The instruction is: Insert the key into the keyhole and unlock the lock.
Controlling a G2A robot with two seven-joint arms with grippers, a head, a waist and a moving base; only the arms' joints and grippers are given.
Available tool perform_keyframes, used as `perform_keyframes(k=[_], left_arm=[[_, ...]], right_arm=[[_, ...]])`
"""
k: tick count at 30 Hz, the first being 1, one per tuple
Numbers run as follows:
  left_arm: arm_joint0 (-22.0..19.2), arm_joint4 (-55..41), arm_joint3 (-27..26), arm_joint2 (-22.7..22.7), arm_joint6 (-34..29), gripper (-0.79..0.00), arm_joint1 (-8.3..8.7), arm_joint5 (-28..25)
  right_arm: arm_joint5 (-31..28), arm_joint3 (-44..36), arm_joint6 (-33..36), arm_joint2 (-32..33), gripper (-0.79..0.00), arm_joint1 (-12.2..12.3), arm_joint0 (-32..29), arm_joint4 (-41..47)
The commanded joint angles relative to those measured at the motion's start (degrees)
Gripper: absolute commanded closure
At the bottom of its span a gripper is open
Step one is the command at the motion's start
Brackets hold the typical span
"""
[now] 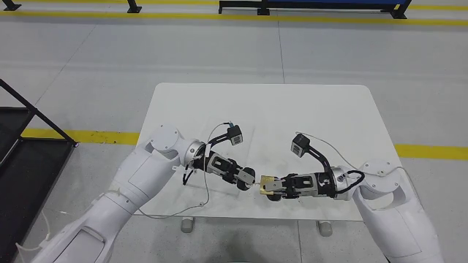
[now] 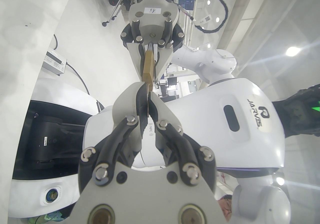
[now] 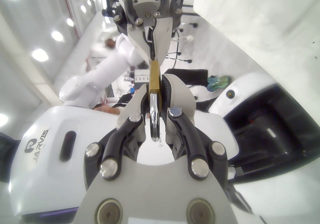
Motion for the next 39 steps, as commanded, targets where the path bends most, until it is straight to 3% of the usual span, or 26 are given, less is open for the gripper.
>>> perform_keyframes(k=[1, 39], left_arm=[[0.0, 0.1, 0.0, 0.0, 0.1, 0.0, -0.01, 0.0], [-1.1, -0.1, 0.9, 1.6, -0.1, 0.0, -0.78, -0.3]], right_arm=[[0.0, -0.1, -0.1, -0.1, 0.0, 0.1, 0.0, 0.1], [-0.6, -0.6, -1.0, -2.6, 0.0, 1.6, 0.8, 1.3]])
